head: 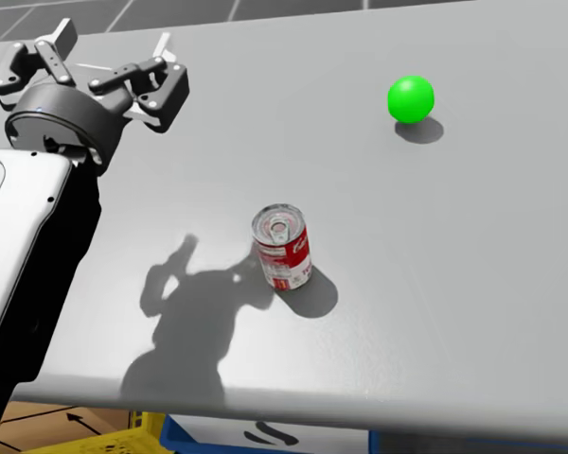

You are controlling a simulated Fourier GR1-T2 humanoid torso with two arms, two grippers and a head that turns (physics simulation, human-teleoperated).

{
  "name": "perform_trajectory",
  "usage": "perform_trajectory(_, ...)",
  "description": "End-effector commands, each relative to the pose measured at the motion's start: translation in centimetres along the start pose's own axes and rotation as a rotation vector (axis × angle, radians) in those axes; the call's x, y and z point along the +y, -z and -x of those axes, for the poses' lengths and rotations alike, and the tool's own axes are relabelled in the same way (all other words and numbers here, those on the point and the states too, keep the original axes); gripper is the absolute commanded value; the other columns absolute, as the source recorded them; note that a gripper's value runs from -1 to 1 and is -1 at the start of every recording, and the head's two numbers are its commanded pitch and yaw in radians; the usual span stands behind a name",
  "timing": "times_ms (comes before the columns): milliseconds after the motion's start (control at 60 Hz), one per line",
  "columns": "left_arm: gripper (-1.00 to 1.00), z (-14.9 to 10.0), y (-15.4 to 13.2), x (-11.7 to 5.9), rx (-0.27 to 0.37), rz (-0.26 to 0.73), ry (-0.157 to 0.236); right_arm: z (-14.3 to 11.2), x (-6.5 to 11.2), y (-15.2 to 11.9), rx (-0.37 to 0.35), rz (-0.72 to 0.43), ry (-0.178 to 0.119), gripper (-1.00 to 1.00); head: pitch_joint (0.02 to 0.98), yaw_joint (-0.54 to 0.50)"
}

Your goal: Watch the red light. When it turns green, pick up the object.

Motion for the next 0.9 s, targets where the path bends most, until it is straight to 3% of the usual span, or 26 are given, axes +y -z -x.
perform_trajectory(17,-1.0,-1.7,-0.7,-1.2,0.005,0.11,-0.089,0.3,0.2,0.1,0.008,0.001,-0.003,-1.0,0.866,0.18)
perform_trajectory(200,-1.0,-3.4,-3.4,-1.4,0.022,0.263,-0.143,0.5,0.2,0.1,0.012,0.002,-0.004,-1.0,0.867,0.18)
perform_trajectory(350,-1.0,-3.2,-5.6,-1.0,0.024,0.321,-0.174,0.5,0.2,0.1,0.011,0.002,-0.004,-1.0,0.867,0.18)
perform_trajectory(600,-1.0,-1.5,-10.0,0.1,0.066,0.492,-0.077,0.5,0.2,0.1,0.013,0.003,-0.001,-1.0,0.865,0.19)
perform_trajectory(900,-1.0,1.9,-13.0,0.2,0.179,0.618,-0.058,0.4,0.2,0.1,0.009,0.007,0.002,-1.0,0.85,0.19)
